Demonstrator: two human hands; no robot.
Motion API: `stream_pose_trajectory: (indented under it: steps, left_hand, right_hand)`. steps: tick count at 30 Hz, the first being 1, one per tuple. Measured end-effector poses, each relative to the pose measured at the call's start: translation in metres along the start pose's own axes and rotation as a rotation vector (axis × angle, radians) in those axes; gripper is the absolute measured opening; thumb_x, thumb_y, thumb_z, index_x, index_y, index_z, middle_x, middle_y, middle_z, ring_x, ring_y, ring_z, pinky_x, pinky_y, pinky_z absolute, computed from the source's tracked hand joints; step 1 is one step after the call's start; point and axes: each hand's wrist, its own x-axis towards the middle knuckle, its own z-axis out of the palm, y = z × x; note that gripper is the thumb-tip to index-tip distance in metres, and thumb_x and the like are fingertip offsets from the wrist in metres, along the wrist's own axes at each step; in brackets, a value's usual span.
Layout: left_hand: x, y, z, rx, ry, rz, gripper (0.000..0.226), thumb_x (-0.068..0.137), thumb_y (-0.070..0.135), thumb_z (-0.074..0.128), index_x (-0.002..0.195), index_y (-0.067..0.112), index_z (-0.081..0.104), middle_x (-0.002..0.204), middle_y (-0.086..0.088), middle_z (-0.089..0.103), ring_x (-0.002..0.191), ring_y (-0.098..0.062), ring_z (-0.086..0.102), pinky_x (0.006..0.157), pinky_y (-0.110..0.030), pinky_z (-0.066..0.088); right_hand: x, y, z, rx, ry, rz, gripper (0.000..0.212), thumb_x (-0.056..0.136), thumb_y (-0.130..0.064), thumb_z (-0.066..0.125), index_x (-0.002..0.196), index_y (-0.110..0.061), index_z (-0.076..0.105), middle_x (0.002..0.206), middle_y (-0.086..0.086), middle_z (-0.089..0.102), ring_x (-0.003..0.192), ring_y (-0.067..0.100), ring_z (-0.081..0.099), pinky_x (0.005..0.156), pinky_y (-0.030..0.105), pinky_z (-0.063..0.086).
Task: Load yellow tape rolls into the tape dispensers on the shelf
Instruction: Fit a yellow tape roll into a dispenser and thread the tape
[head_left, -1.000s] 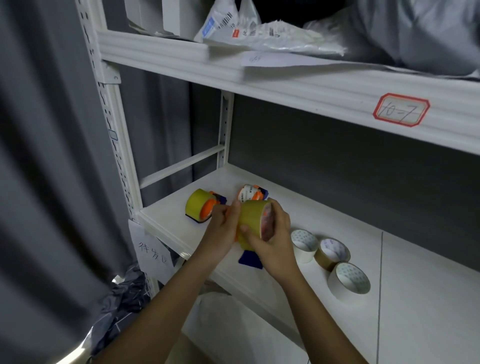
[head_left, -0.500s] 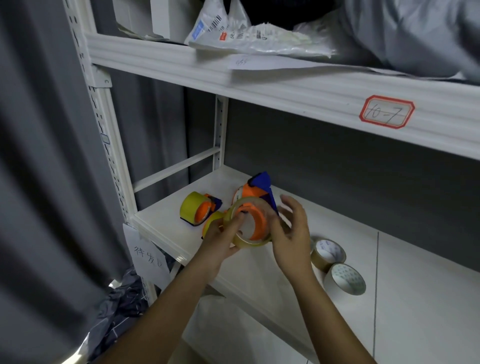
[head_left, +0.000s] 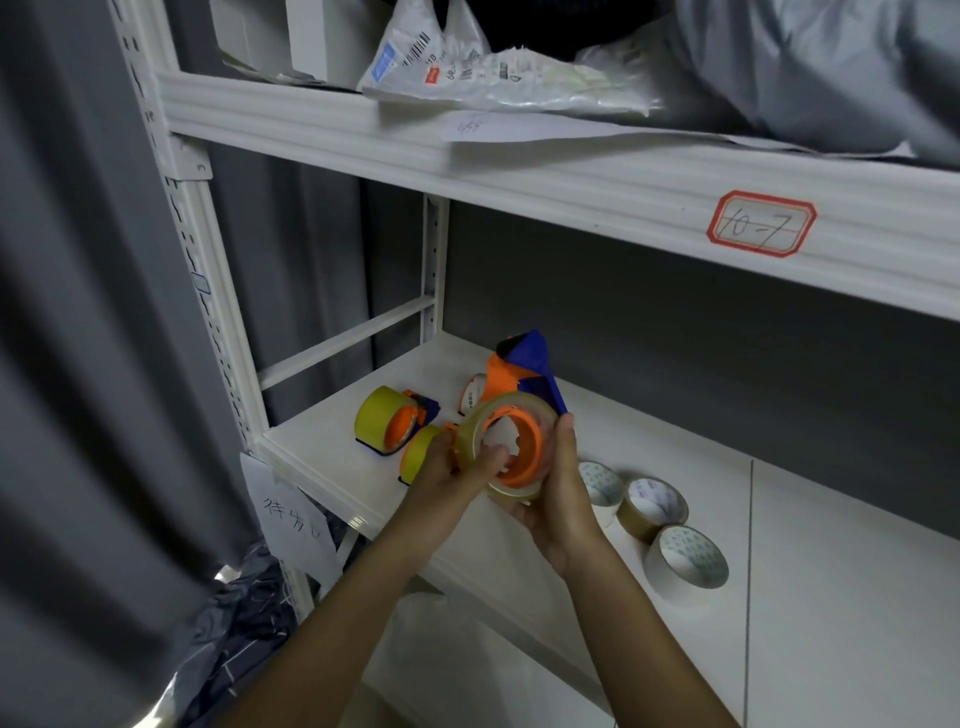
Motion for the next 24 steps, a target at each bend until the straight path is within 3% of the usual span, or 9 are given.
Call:
stream_pose_trajectory:
  steps: [2,4,7,9,12,15,18,22,24]
  left_hand:
    - [-0.004,0.003,-0.006,0.092,-0.047,-0.007,0.074,0.062,0.068,0.068,0.126,0.035,0.047,0.122,0.012,0.059,0.115,-0.006,0.055,0.088,-0.023,0.048]
    - [-0.006,0.010,-0.006,0.117,-0.035,-0.059,0.079,0.057,0.076,0.058,0.124,0.037,0.047,0.123,0.011,0.057,0.115,-0.011,0.054,0.092,-0.030,0.049]
    - [0.000,0.022,0.000,-0.068,0.129,-0.185,0.041,0.076,0.069,0.044,0.096,0.034,0.053,0.111,0.000,0.061,0.104,-0.019,0.058,0.094,-0.039,0.048]
    - [0.003,0.025,0.004,-0.011,0.231,-0.144,0.032,0.082,0.067,0.035,0.083,0.038,0.047,0.095,0.006,0.060,0.095,-0.015,0.057,0.093,-0.036,0.044]
    - [-0.001,0.026,0.010,0.028,0.298,-0.063,0.043,0.067,0.076,0.027,0.081,0.041,0.048,0.087,0.013,0.058,0.084,-0.005,0.057,0.083,-0.030,0.042]
    - [-0.002,0.025,0.011,0.001,0.337,-0.026,0.054,0.062,0.078,0.023,0.088,0.041,0.052,0.091,0.009,0.062,0.085,-0.005,0.060,0.075,-0.026,0.046]
    - [-0.001,0.025,0.013,-0.028,0.364,-0.021,0.057,0.068,0.078,0.022,0.094,0.039,0.055,0.100,0.003,0.065,0.090,-0.010,0.062,0.088,-0.034,0.049]
    - [-0.007,0.030,0.013,0.023,0.400,-0.045,0.106,0.047,0.091,0.012,0.120,0.027,0.055,0.117,-0.004,0.063,0.110,-0.022,0.059,0.103,-0.048,0.042]
    - [-0.008,0.032,0.012,0.047,0.418,-0.053,0.109,0.046,0.091,0.010,0.120,0.026,0.056,0.117,-0.004,0.063,0.111,-0.023,0.058,0.103,-0.049,0.041]
  right_hand:
    - [0.000,0.001,0.000,-0.029,0.008,-0.051,0.044,0.084,-0.068,0.033,0.096,-0.045,0.069,0.102,-0.005,0.073,0.099,0.014,0.068,0.079,0.035,0.057]
    - [0.001,0.003,0.002,-0.078,0.025,-0.116,0.040,0.083,-0.067,0.033,0.094,-0.050,0.067,0.101,-0.009,0.073,0.099,0.012,0.068,0.084,0.035,0.056]
    - [0.000,0.004,0.008,-0.126,0.021,-0.163,0.036,0.078,-0.069,0.036,0.091,-0.054,0.066,0.097,-0.015,0.073,0.096,0.007,0.068,0.084,0.030,0.056]
    - [0.000,0.004,0.012,-0.129,0.030,-0.170,0.039,0.078,-0.068,0.038,0.099,-0.046,0.063,0.094,-0.020,0.072,0.092,0.001,0.067,0.075,0.020,0.056]
    - [0.000,0.002,0.018,-0.114,0.095,-0.197,0.034,0.078,-0.064,0.040,0.097,-0.042,0.056,0.082,-0.032,0.068,0.082,-0.011,0.064,0.060,0.007,0.050]
    - [-0.003,0.002,0.022,-0.125,0.119,-0.228,0.031,0.081,-0.063,0.037,0.095,-0.043,0.056,0.081,-0.037,0.065,0.080,-0.017,0.061,0.057,0.003,0.046]
    - [-0.006,0.002,0.023,-0.128,0.144,-0.231,0.033,0.080,-0.066,0.035,0.094,-0.045,0.055,0.079,-0.042,0.062,0.079,-0.022,0.058,0.055,-0.001,0.043]
    - [-0.007,0.002,0.024,-0.152,0.179,-0.256,0.034,0.078,-0.068,0.034,0.093,-0.044,0.053,0.077,-0.046,0.059,0.077,-0.026,0.055,0.053,-0.003,0.040]
    - [-0.008,0.001,0.025,-0.149,0.188,-0.261,0.034,0.077,-0.068,0.034,0.091,-0.043,0.053,0.076,-0.046,0.059,0.076,-0.026,0.055,0.052,-0.003,0.040]
